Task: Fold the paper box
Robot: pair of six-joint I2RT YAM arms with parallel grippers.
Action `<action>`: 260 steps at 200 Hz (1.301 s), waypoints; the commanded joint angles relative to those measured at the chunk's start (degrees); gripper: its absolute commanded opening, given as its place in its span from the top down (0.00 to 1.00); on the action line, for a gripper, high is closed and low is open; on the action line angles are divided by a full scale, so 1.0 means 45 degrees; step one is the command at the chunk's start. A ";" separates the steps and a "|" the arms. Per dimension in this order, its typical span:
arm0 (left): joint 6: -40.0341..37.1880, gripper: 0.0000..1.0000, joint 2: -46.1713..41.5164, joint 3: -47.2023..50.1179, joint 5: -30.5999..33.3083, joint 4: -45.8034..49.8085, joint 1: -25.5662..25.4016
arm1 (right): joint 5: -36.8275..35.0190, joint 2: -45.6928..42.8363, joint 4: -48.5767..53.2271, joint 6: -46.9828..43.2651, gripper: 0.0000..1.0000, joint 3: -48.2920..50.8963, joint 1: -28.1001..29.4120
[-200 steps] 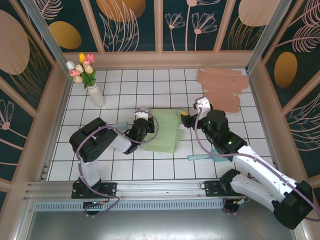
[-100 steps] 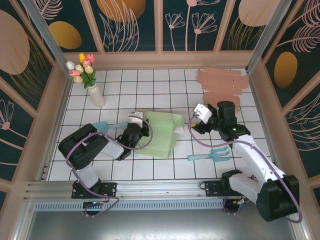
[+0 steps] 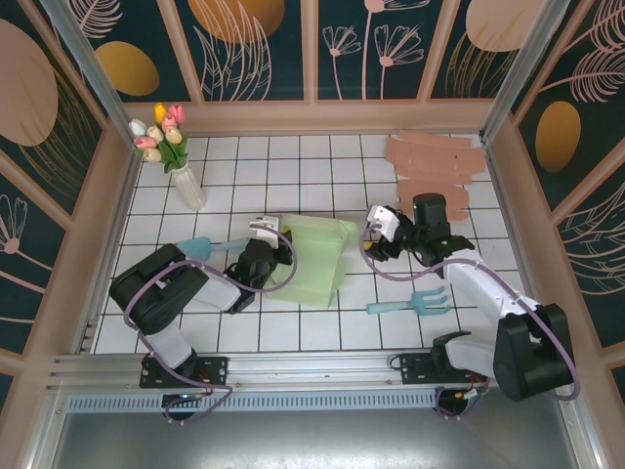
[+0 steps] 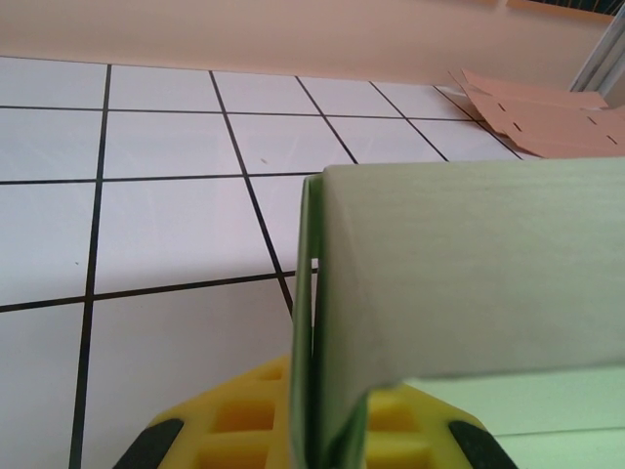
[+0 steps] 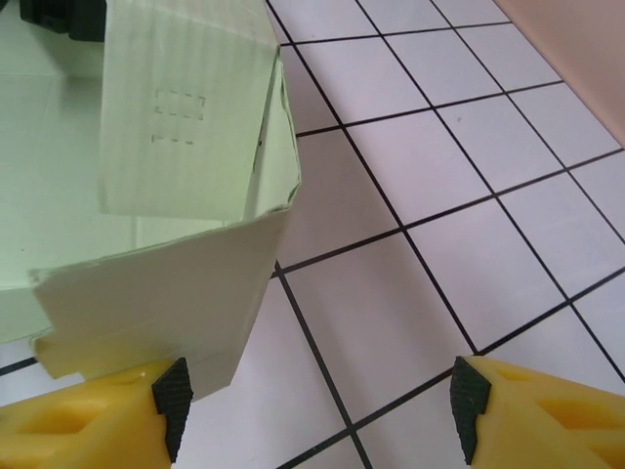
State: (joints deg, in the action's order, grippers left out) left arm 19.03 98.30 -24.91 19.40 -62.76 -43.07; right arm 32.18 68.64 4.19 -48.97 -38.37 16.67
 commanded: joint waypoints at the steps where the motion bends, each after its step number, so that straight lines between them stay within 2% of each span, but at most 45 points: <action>1: -0.0029 1.00 -0.0153 -0.0328 -0.0248 -0.0132 -0.0016 | 0.1155 0.0040 -0.0969 0.0230 0.30 0.0206 0.0168; 19: 0.0018 1.00 -0.0157 -0.0406 -0.0285 -0.0084 -0.0019 | 0.1142 0.0097 -0.1121 0.0397 0.30 0.0178 0.0339; 66: 0.0129 1.00 -0.0292 -0.0434 -0.0480 0.0029 -0.0019 | 0.0326 0.0081 -0.2168 0.0931 0.39 0.0377 0.0802; 131: 0.0512 1.00 -0.0146 -0.0500 -0.0130 0.0077 -0.0018 | 0.0160 0.0132 -0.2803 0.1110 0.43 0.0766 0.1273; 149: 0.0674 1.00 -0.0175 -0.0562 0.0050 0.0216 -0.0020 | -0.0466 0.0194 -0.3448 0.1429 0.48 0.0971 0.1632; 171: 0.0879 1.00 -0.0194 -0.0616 0.0206 0.0279 -0.0024 | -0.0951 0.0303 -0.4200 0.1912 0.49 0.1206 0.2125; 192: 0.1168 1.00 -0.0162 -0.0752 0.0503 0.0540 -0.0020 | -0.1389 0.0402 -0.4919 0.2549 0.55 0.1372 0.2688; 218: 0.1665 1.00 -0.0101 -0.1024 0.0869 0.1093 -0.0015 | -0.2695 0.0465 -0.6336 0.3701 0.64 0.1697 0.3530; 260: 0.2238 1.00 -0.0149 -0.1204 0.0993 0.1642 -0.0019 | -0.5749 0.1043 -0.7993 0.5536 0.68 0.1682 0.4904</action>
State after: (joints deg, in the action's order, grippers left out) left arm 26.52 98.28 -28.86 23.18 -56.82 -43.07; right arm 15.64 71.24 -23.75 -30.94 -31.07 35.75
